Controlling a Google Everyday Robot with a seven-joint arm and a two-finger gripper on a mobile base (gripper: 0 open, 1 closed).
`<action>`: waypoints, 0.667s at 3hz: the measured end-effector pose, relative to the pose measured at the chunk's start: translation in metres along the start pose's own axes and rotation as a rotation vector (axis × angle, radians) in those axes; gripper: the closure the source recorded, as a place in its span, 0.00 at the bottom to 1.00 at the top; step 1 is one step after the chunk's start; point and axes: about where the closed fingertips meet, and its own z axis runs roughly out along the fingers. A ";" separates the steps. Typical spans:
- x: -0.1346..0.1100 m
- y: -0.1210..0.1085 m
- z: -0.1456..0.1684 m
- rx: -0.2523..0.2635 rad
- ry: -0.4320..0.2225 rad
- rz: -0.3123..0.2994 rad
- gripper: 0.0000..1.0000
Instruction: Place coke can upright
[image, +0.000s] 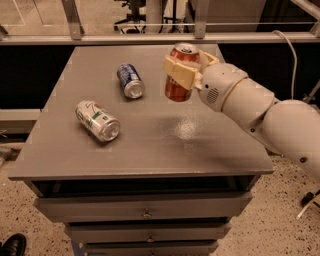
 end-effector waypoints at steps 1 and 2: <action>0.017 0.004 0.000 -0.009 0.007 -0.036 1.00; 0.048 0.014 0.003 -0.034 0.026 -0.102 1.00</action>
Offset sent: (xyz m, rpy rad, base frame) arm -0.0079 0.0265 -0.0678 -0.1316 -0.0726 0.0213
